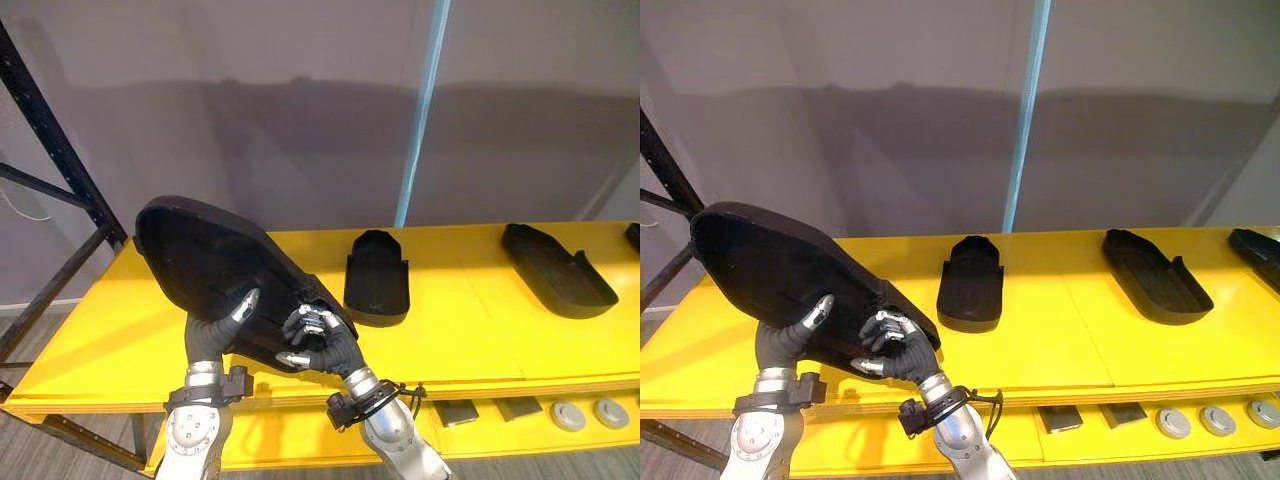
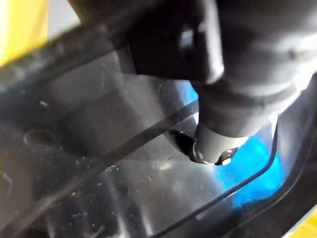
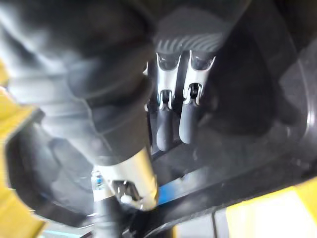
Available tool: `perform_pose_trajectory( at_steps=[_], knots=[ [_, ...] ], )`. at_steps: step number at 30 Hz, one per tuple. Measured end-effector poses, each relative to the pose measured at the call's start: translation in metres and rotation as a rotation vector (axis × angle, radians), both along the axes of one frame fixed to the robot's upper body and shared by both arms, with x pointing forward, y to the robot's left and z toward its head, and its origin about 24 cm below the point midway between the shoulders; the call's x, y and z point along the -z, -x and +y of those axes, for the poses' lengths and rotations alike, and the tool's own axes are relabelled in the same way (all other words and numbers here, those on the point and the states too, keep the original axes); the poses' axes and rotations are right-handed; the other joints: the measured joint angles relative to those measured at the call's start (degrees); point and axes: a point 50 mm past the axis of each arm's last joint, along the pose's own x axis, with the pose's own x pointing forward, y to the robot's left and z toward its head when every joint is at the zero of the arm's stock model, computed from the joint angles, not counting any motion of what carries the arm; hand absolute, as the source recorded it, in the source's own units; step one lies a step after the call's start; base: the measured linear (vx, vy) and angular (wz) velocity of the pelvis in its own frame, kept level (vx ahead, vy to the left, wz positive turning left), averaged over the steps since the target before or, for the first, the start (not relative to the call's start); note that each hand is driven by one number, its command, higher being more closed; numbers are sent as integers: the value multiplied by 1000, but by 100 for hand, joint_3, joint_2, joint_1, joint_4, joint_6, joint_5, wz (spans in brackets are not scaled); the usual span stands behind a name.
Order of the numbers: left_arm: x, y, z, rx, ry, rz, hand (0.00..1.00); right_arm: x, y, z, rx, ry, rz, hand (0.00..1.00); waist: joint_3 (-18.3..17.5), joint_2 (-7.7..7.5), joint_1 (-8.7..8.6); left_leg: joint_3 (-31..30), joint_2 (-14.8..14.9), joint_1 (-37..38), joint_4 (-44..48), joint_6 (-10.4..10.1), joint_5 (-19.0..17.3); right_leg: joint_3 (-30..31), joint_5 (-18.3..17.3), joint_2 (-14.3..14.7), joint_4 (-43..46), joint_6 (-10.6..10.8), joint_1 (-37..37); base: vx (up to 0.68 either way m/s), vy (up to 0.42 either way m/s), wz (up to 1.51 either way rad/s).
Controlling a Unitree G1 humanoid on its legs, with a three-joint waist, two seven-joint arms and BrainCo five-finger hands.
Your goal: Walk over and take plastic housings, then place them on the shelf
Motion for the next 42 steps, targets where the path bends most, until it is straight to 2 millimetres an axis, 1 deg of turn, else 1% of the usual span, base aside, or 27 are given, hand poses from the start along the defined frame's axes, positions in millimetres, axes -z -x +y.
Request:
perform_pose_trajectory(
  at_steps=[1, 2, 3, 4, 6, 7, 8, 9, 10, 11, 12, 13, 14, 15, 17, 19, 20, 21, 22, 24, 26, 28, 31, 33, 36, 39, 42],
  knots=[
    [4, -2, 3, -51, -30, 15, 100, 2, 1, -4, -19, -26, 26, 0, 12, -19, -12, -33, 12, -88, 102, -76, -138, -95, 12, -81, 10, -15, -13, -53, 44, 24],
    [5, -4, 2, -73, -55, 23, 100, 2, 1, -7, -17, -45, 34, 0, 38, -21, -5, 72, 84, -176, 384, -25, -313, -135, 14, -104, 31, -14, -22, -53, 65, 24],
    [8, -7, 3, -103, -74, 35, 100, 0, 2, -11, -14, -69, 40, 0, 59, -29, -12, 223, 308, -345, 929, 121, -449, -185, 14, -159, 90, -14, -62, -18, 75, 23],
    [16, -10, 6, -148, -100, 78, 100, -3, 3, -16, -12, -99, 40, 0, 57, -35, -95, 313, 732, -465, 1449, 43, -552, -236, 32, -296, 149, 15, -103, -19, 74, 27],
    [21, -14, 6, -168, -118, 105, 100, -6, 4, -26, 11, -124, 31, 0, 46, -25, -223, 278, 1156, -478, 1531, -59, -595, -342, 85, -493, 123, 102, -102, -26, 180, 38],
    [20, -17, 6, -174, -134, 103, 100, -8, 4, -36, 44, -142, 16, 0, 38, -4, -324, 132, 1432, -477, 1458, -93, -583, -408, 135, -606, 119, 184, -129, -25, 362, 38],
    [18, -19, 5, -175, -143, 93, 100, -8, 3, -42, 67, -143, 6, 0, 2, 52, -336, -75, 1641, -458, 1276, -214, -492, -406, 173, -648, 117, 248, -185, -1, 485, 28],
    [16, -21, 4, -174, -148, 82, 100, -8, 2, -50, 95, -142, 6, 0, -49, 185, -339, -401, 1813, -304, 873, -325, -102, -395, 241, -655, 86, 457, -209, 9, 371, 9],
    [15, -21, 4, -173, -150, 77, 100, -6, 2, -53, 106, -139, 10, 0, -94, 253, -338, -592, 1798, -218, 708, -722, -207, -377, 278, -656, 49, 617, -214, 29, 442, 13],
    [11, -23, 5, -172, -156, 62, 100, -2, 4, -54, 112, -143, 29, 0, -145, 261, -362, -619, 1697, -111, 485, -1174, -565, -376, 342, -760, -47, 722, -180, 9, 519, 15],
    [9, -24, 9, -167, -187, 60, 100, 6, 8, -49, 108, -161, 76, 0, -237, -19, -342, -523, 1366, -123, 449, -1074, -515, -326, 438, -1042, -120, 647, -194, 16, 576, 19],
    [9, -24, 11, -168, -202, 62, 100, 7, 10, -46, 99, -173, 85, 0, -286, -101, -345, -509, 1260, -98, 409, -1062, -514, -316, 485, -1118, -118, 674, -170, 13, 436, 8],
    [9, -24, 17, -173, -222, 69, 100, 5, 11, -40, 81, -197, 87, 0, -361, -239, -331, -423, 1042, 32, 316, -985, -497, -302, 626, -1328, -115, 714, -157, -1, 256, -10],
    [9, -25, 20, -172, -230, 72, 100, 1, 10, -38, 76, -212, 76, 0, -377, -264, -308, -271, 898, 184, 224, -854, -489, -103, 800, -1481, -52, 771, -206, -47, 312, -46],
    [7, -25, 20, -172, -230, 57, 100, -3, 8, -35, 67, -219, 59, 0, -437, -259, -198, 87, 856, 214, 150, -739, -484, 135, 1170, -1529, 4, 652, -568, -96, 253, -89],
    [3, -28, 20, -172, -225, 39, 100, -6, 6, -34, 52, -217, 43, 0, -442, -268, -150, 541, 872, 77, 76, -591, -398, 70, 1813, -1457, -280, 331, -959, -133, 164, -113],
    [0, -31, 20, -169, -229, 31, 100, -9, 3, -35, 48, -223, 31, 0, -395, -205, -175, 841, 878, 39, -164, -442, -295, 105, 2152, -1350, -644, 199, -1084, -195, 106, -90],
    [0, -36, 20, -169, -227, 32, 100, -10, 3, -36, 42, -235, 34, 0, -338, -181, -271, 910, 877, 64, -270, -394, -213, 159, 1756, -1195, -269, 452, -1131, -183, 97, -75],
    [2, -41, 20, -169, -225, 44, 100, -9, 3, -38, 33, -244, 43, 0, -331, -177, -366, 943, 849, 201, -455, -388, -94, 282, 1066, -954, 85, 582, -1041, -139, 25, -37],
    [-3, -44, 23, -182, -220, 28, 100, -14, 6, -47, 45, -278, 28, 0, -305, -175, -377, 990, 779, 269, -623, -389, -8, 270, 766, -838, -137, 529, -813, -108, -38, -12],
    [-8, -43, 35, -225, -203, 16, 100, -20, 9, -62, 97, -316, 6, 0, -227, -135, -386, 956, 722, 386, -830, -417, 131, 276, 724, -817, -261, 546, -694, -91, -65, 10],
    [-10, -36, 59, -292, -170, 17, 100, -20, 13, -94, 220, -309, -19, 0, -167, -37, -339, 966, 776, 519, -1245, -453, 336, 270, 696, -705, -264, 581, -730, -35, -76, 4],
    [-14, -27, 86, -333, -180, 25, 100, -19, 17, -127, 356, -276, -39, 0, -140, 2, -334, 968, 870, 519, -1546, -562, 570, 266, 716, -559, -314, 555, -853, 6, -63, -1],
    [-20, -30, 110, -317, -234, 65, 100, -12, 24, -154, 471, -270, -17, 0, -119, 30, -352, 935, 936, 476, -1678, -623, 693, 222, 760, -476, -329, 543, -933, 40, -41, 4],
    [-35, -46, 134, -300, -292, 102, 100, -5, 36, -170, 549, -247, 9, 0, -19, 131, -429, 770, 920, 315, -1710, -614, 740, 83, 759, -498, -331, 541, -1000, 28, -4, 23],
    [-64, -60, 159, -319, -345, 98, 100, -3, 42, -172, 562, -240, 22, 0, 183, 201, -506, 644, 887, 108, -1713, -583, 811, -5, 759, -535, -321, 541, -1159, 19, 19, 22],
    [-85, -71, 175, -303, -375, 125, 100, -1, 44, -171, 572, -247, 34, 0, 384, 261, -498, 643, 887, -38, -1710, -565, 836, 8, 757, -535, -274, 540, -1324, -6, 11, 2]
  ],
)
